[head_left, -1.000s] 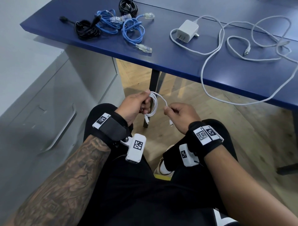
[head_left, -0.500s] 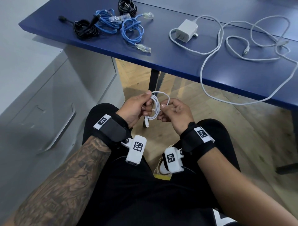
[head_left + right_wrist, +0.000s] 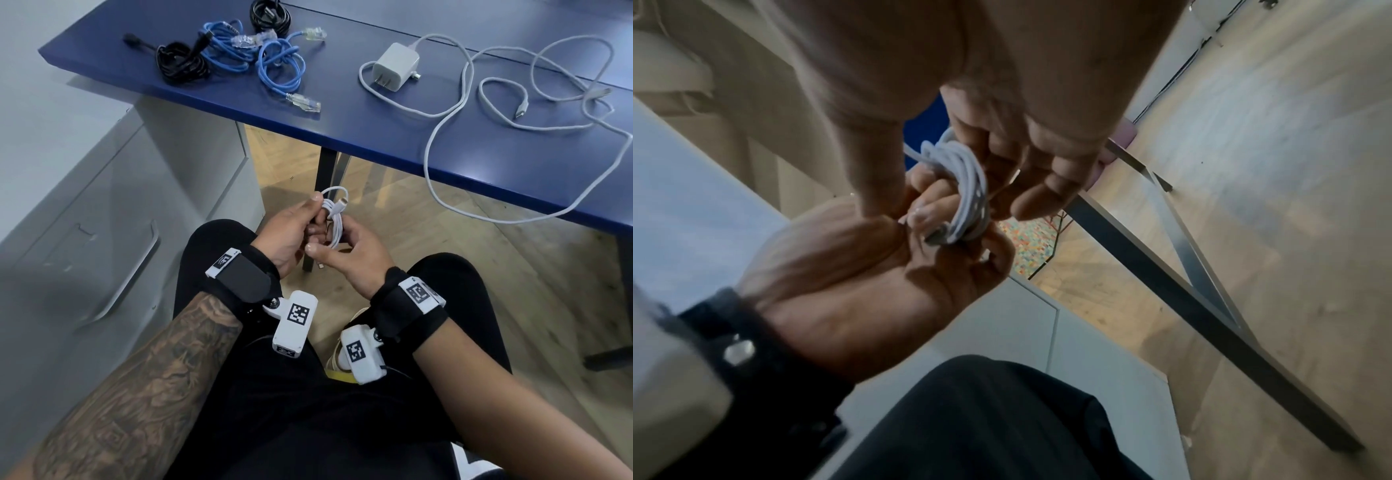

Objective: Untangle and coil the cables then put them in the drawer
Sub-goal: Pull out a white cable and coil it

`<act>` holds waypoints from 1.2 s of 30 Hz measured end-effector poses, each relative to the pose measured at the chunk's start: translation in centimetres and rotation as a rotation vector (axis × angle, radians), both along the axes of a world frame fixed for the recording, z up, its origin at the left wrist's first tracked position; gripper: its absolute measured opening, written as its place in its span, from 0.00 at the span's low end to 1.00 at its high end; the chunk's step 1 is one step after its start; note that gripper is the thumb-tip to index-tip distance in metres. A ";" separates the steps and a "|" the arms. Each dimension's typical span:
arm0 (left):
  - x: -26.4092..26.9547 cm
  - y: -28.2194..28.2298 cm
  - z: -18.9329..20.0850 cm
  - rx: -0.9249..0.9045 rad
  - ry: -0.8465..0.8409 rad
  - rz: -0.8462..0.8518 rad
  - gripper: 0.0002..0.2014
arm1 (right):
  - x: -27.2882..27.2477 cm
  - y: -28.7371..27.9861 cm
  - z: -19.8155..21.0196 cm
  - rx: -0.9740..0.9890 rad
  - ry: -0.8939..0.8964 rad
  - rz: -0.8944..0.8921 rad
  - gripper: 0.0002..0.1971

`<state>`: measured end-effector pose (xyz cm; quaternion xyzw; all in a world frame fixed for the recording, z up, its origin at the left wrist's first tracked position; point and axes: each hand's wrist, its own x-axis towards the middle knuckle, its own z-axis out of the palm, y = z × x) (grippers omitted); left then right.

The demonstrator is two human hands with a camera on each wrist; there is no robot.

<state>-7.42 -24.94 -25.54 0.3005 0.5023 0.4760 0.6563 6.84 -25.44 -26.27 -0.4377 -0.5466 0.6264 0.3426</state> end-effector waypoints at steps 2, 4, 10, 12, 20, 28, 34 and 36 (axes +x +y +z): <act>0.1 0.1 -0.3 0.029 0.027 0.016 0.17 | -0.2 0.1 0.6 0.017 0.003 -0.082 0.10; 0.2 0.2 -0.4 0.046 0.019 0.032 0.15 | -0.1 0.7 0.7 0.029 0.007 -0.171 0.08; 1.5 -0.5 -0.3 0.065 0.086 -0.037 0.13 | 0.5 2.7 0.9 0.124 -0.065 -0.234 0.07; 1.8 -0.5 0.1 0.045 -0.031 -0.039 0.10 | 0.8 3.2 1.1 0.132 -0.085 -0.233 0.06; 1.5 -0.4 -0.4 0.051 -0.132 -0.078 0.06 | 0.8 3.4 1.3 0.047 -0.062 -0.210 0.07; 0.4 -0.2 -0.4 0.121 -0.046 -0.112 0.07 | 1.6 4.1 2.9 -0.106 -0.006 -0.097 0.24; -0.2 -0.3 -0.1 0.180 0.051 -0.166 0.05 | 1.7 4.1 2.8 0.029 -0.055 -0.026 0.03; -0.2 -0.3 -0.1 0.203 0.090 -0.189 0.03 | 1.7 4.2 2.9 0.040 -0.070 -0.031 0.04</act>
